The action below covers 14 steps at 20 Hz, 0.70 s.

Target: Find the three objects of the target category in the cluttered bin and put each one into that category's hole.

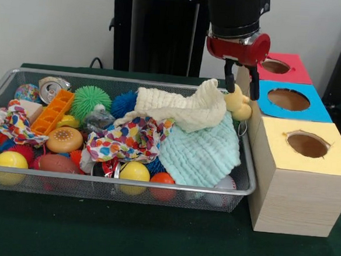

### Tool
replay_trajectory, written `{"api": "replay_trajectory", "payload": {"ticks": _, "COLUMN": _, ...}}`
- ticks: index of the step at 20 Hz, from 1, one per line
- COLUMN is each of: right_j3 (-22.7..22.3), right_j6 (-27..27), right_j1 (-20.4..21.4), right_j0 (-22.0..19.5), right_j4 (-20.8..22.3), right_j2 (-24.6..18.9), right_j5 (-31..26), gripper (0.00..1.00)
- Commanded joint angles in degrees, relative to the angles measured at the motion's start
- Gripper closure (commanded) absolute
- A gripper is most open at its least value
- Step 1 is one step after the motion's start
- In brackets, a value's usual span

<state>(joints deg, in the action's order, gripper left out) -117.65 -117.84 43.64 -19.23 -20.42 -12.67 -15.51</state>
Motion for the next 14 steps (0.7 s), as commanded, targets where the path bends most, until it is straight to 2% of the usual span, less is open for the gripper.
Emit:
{"api": "replay_trajectory", "payload": {"ticks": 1, "right_j3": 7.45, "right_j6": -5.46, "right_j1": -5.13, "right_j0": -0.79, "right_j4": 1.03, "right_j2": 2.02, "right_j5": 0.24, "gripper": 0.0}}
{"api": "replay_trajectory", "payload": {"ticks": 8, "right_j3": 7.59, "right_j6": -5.38, "right_j1": -6.28, "right_j0": 0.68, "right_j4": 2.01, "right_j2": 4.11, "right_j5": -1.94, "gripper": 0.0}}
{"api": "replay_trajectory", "payload": {"ticks": 14, "right_j3": 9.23, "right_j6": -5.2, "right_j1": -5.73, "right_j0": 3.15, "right_j4": 3.06, "right_j2": 7.75, "right_j5": -8.57, "gripper": 0.0}}
